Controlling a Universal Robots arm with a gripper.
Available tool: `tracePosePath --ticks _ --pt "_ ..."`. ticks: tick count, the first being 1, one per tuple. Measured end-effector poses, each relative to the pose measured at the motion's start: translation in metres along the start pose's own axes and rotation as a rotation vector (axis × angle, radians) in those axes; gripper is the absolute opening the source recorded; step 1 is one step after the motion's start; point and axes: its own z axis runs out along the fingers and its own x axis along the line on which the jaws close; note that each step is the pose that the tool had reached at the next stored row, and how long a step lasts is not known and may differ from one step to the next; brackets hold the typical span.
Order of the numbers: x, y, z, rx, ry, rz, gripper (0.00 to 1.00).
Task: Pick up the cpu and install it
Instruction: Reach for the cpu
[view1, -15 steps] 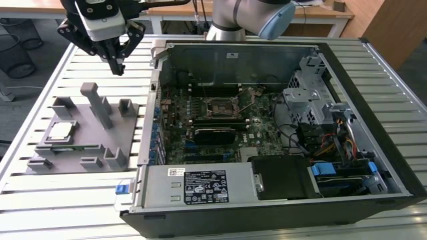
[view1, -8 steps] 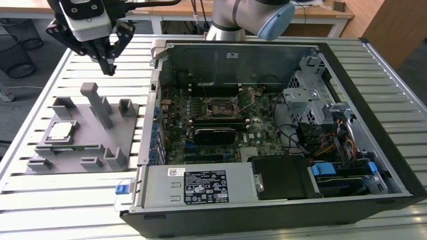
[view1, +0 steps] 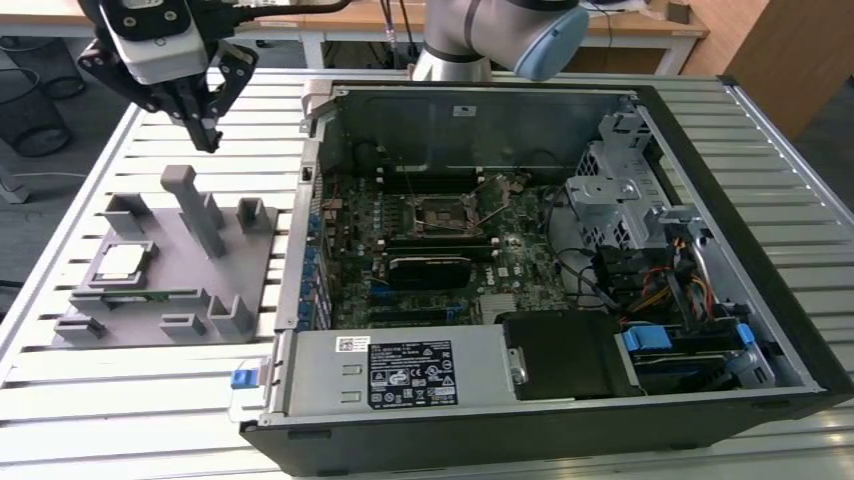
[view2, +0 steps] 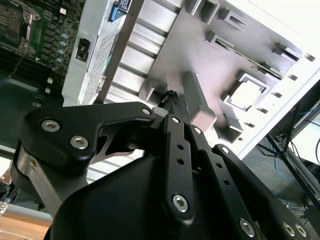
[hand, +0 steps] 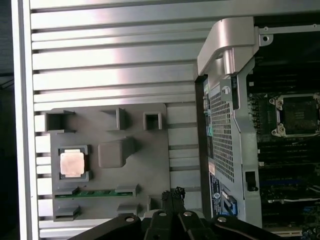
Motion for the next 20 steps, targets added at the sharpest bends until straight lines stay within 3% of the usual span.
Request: tracePosePath --ticks 20 --pt "0.0288 -0.0023 0.0036 0.0005 0.0062 0.000 0.11"
